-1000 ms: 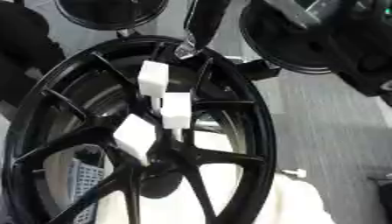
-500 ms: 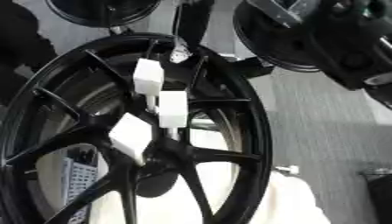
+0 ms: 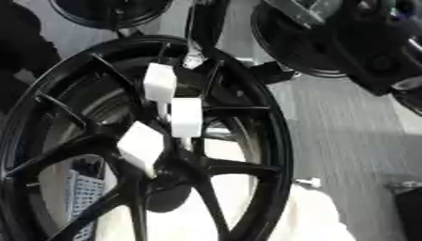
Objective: Pull the pin out of the wheel hub.
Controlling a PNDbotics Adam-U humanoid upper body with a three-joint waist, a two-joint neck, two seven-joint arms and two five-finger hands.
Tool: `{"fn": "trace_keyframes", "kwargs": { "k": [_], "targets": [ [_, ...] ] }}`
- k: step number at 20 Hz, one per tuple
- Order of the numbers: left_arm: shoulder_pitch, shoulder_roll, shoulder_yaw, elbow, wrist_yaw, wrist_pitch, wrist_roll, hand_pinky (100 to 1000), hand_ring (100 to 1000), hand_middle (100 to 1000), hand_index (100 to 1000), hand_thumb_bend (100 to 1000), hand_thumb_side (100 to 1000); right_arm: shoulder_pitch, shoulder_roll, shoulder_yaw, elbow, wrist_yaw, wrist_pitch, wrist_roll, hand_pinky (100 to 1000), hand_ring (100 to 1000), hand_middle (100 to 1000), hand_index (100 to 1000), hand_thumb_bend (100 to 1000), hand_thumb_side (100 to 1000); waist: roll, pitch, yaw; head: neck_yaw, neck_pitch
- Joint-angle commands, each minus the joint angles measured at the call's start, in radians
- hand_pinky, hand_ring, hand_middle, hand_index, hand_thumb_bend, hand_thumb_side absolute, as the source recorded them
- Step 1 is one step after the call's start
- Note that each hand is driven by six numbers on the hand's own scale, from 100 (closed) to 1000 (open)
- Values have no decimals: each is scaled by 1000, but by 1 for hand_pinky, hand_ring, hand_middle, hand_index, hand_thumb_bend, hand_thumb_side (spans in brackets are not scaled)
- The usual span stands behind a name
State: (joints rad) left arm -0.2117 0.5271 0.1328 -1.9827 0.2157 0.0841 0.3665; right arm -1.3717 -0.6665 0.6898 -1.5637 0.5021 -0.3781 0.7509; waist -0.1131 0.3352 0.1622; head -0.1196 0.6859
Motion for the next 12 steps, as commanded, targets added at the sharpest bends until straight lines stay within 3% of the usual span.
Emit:
{"fn": "trace_keyframes", "kwargs": {
  "k": [1, 12],
  "targets": [
    [-13, 33, 3, -17, -3, -3, -3, 774, 748, 735, 813, 560, 336, -17, -25, -1, -16, -11, -1, 11, 943, 894, 848, 882, 515, 263, 6, -17, 3, -1, 3],
    [-29, 42, 0, -17, -4, -4, -6, 773, 746, 732, 813, 558, 335, -1, -50, 25, -39, -30, -1, 22, 942, 894, 849, 870, 515, 268, -14, -2, 30, -8, -6]
  ]
}}
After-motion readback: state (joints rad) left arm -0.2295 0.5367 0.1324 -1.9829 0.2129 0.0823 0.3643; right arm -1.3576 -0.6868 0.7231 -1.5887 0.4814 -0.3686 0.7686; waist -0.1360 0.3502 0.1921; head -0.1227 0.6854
